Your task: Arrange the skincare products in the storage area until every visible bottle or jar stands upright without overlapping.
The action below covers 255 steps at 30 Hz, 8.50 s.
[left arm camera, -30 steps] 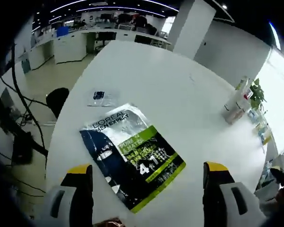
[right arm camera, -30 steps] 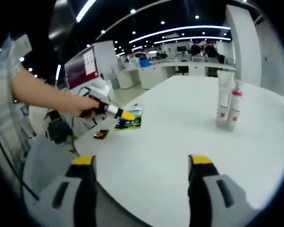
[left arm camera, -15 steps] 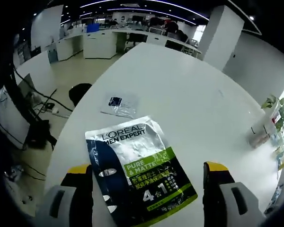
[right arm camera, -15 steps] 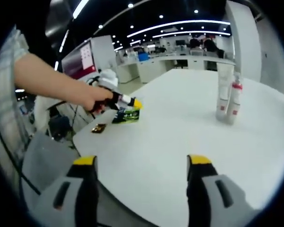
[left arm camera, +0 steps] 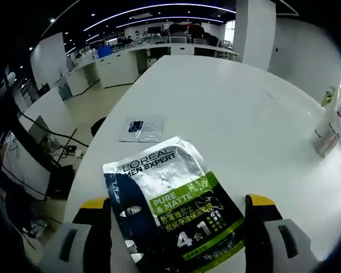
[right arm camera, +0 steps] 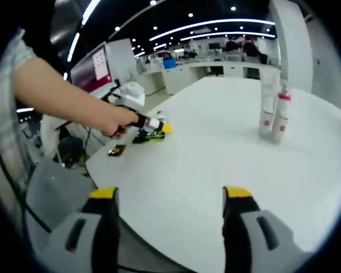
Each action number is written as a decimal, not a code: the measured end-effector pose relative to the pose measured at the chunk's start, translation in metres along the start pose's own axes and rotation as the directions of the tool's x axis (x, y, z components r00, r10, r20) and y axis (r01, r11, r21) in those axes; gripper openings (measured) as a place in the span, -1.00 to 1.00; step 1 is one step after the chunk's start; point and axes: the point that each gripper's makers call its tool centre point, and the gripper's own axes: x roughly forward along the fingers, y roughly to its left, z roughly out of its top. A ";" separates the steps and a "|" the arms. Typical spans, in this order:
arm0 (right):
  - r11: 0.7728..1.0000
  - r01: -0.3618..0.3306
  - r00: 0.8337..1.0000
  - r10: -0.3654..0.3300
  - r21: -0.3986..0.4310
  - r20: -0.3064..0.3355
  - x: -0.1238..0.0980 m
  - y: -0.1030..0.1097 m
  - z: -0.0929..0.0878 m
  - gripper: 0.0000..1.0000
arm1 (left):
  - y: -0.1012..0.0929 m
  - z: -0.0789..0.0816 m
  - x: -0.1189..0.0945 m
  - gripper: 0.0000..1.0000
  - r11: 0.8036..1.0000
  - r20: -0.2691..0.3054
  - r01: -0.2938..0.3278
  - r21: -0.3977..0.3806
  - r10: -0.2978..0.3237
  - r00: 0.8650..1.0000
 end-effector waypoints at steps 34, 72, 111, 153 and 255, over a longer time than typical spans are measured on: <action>0.999 0.006 1.000 -0.006 -0.038 -0.012 -0.002 0.000 -0.001 0.27 | -0.016 -0.003 -0.012 -0.62 0.964 -0.015 0.262 -0.039 -0.263 0.965; 0.987 -0.147 0.987 0.151 -0.067 0.056 -0.008 0.043 0.011 0.26 | -0.088 -0.063 -0.249 -0.71 0.781 0.274 0.594 0.193 -0.624 0.732; 0.871 -0.475 0.868 0.439 0.127 0.232 -0.003 0.124 0.060 0.27 | -0.099 -0.083 -0.267 -0.68 0.729 0.280 0.578 0.366 -0.679 0.679; 0.835 -0.530 0.841 0.496 0.148 0.217 -0.025 0.130 0.064 -0.14 | -0.131 -0.098 -0.284 -0.68 0.659 0.246 0.614 0.434 -0.743 0.623; 0.674 -0.675 0.737 0.615 0.299 0.279 -0.085 0.087 0.061 -0.66 | -0.153 -0.097 -0.345 -0.98 0.203 0.187 0.973 0.109 -0.966 0.180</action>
